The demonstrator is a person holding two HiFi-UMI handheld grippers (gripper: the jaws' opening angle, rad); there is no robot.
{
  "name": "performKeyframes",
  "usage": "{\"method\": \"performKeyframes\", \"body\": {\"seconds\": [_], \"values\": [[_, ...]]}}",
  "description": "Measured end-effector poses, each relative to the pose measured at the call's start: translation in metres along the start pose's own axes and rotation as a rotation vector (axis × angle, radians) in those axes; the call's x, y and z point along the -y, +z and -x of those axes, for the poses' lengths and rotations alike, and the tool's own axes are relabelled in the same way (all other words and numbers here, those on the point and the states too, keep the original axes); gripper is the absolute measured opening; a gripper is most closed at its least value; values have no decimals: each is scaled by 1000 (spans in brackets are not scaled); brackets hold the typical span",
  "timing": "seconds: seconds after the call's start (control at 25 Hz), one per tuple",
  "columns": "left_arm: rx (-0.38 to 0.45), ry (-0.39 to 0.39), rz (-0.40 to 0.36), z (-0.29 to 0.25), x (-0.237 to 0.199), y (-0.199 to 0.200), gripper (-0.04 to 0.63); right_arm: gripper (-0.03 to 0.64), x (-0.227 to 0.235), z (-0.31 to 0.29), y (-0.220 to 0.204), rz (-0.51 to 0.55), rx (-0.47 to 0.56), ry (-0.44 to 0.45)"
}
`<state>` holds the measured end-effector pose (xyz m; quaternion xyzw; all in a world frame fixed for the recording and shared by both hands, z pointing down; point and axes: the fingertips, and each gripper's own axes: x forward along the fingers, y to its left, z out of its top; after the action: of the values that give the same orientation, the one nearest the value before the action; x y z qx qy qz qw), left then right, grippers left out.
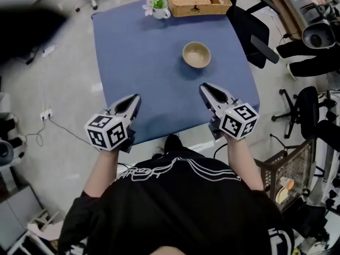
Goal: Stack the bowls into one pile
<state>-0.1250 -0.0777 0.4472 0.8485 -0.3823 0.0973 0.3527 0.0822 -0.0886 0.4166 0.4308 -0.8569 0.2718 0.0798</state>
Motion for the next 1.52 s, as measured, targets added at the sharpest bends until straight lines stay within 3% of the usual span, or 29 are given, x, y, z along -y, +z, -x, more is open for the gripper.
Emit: {"method": "performKeyframes", "body": {"seconds": [0.2, 0.36, 0.92, 1.52], "values": [[9, -51, -25, 25, 24, -8, 26, 34, -51, 17, -8, -31, 51, 104], [24, -89, -47, 41, 42, -13, 26, 29, -82, 32, -18, -31, 66, 139], [73, -168, -177, 85, 92, -10, 26, 26, -133, 83, -25, 29, 164, 112], [68, -200, -219, 85, 115, -6, 26, 26, -133, 101, -19, 25, 195, 83]]}}
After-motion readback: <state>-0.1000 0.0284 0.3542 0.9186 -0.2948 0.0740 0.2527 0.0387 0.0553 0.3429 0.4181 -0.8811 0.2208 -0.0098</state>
